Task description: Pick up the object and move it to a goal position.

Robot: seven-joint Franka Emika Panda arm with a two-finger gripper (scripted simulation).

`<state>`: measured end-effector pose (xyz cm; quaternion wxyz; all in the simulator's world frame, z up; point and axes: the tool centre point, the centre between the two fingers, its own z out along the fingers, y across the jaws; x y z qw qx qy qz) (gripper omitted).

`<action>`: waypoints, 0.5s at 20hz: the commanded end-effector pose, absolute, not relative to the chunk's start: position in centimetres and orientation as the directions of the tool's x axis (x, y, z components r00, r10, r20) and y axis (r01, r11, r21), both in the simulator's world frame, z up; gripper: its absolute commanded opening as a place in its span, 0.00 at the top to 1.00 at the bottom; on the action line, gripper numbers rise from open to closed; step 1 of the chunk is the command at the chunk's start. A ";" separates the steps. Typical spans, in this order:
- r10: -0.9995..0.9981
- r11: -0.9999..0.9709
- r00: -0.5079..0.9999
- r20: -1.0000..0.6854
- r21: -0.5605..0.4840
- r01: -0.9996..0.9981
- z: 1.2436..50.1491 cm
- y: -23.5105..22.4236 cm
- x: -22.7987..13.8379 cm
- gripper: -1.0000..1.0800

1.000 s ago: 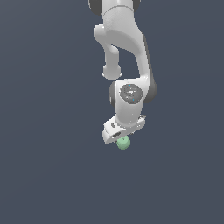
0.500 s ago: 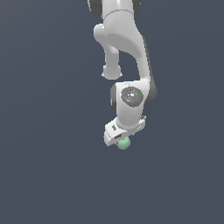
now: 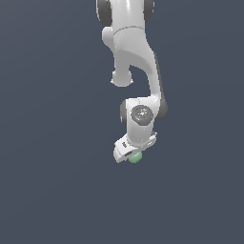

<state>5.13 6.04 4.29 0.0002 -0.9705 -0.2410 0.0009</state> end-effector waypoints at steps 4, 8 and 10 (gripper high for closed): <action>0.468 -0.884 0.884 0.000 0.000 0.468 3.9 6.1 5.3 1.00; 0.468 -0.884 0.884 0.000 0.000 0.468 3.9 6.1 5.3 1.00; 0.468 -0.884 0.884 0.000 0.000 0.468 3.9 6.1 5.3 1.00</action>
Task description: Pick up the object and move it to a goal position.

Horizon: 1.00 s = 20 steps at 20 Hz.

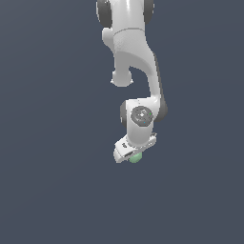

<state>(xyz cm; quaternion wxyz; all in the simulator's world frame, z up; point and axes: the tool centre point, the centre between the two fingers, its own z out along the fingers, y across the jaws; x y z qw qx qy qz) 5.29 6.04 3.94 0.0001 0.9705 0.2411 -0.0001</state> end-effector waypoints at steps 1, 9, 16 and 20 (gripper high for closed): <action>0.468 -0.884 0.884 0.000 0.000 0.468 3.9 6.1 5.3 1.00; 0.468 -0.884 0.884 0.000 0.000 0.468 4.7 6.3 5.2 1.00; 0.468 -0.884 0.884 0.000 0.000 0.468 8.2 7.6 4.8 1.00; 0.468 -0.884 0.884 -0.001 0.001 0.468 11.7 8.9 4.5 1.00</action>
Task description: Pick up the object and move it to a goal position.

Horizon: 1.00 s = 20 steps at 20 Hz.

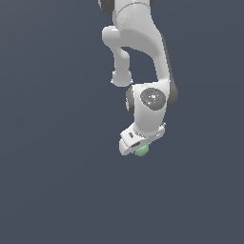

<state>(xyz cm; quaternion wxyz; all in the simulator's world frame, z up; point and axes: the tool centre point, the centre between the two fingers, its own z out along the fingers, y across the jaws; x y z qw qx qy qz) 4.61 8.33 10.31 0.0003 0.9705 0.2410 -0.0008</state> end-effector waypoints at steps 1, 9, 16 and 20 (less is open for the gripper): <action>0.468 -0.884 0.884 -0.001 0.001 0.468 12.8 9.2 4.4 1.00; 0.469 -0.883 0.883 -0.001 0.001 0.469 21.9 12.5 3.5 1.00; 0.469 -0.883 0.883 -0.001 0.001 0.469 29.8 15.3 2.9 1.00; 0.469 -0.883 0.883 0.000 0.000 0.469 34.1 16.9 2.6 1.00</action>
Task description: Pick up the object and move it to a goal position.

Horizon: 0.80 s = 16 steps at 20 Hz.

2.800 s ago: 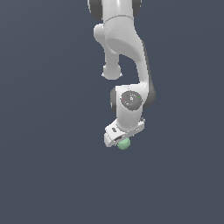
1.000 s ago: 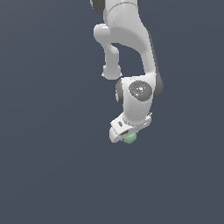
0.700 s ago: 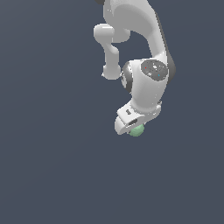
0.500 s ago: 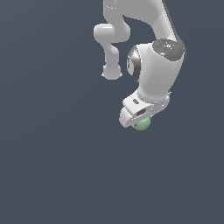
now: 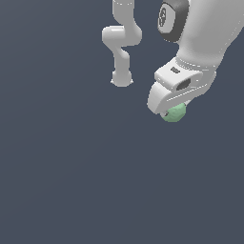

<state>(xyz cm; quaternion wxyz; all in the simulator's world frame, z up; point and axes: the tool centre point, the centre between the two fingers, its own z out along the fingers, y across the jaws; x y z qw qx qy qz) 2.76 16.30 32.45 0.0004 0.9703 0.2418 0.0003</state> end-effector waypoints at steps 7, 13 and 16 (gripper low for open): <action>0.469 -0.883 0.883 0.000 0.000 0.469 40.8 19.3 2.3 1.00; 0.468 -0.884 0.884 0.000 0.000 0.468 44.6 20.7 2.2 1.00; 0.468 -0.884 0.884 0.000 0.000 0.468 45.9 21.2 2.2 1.00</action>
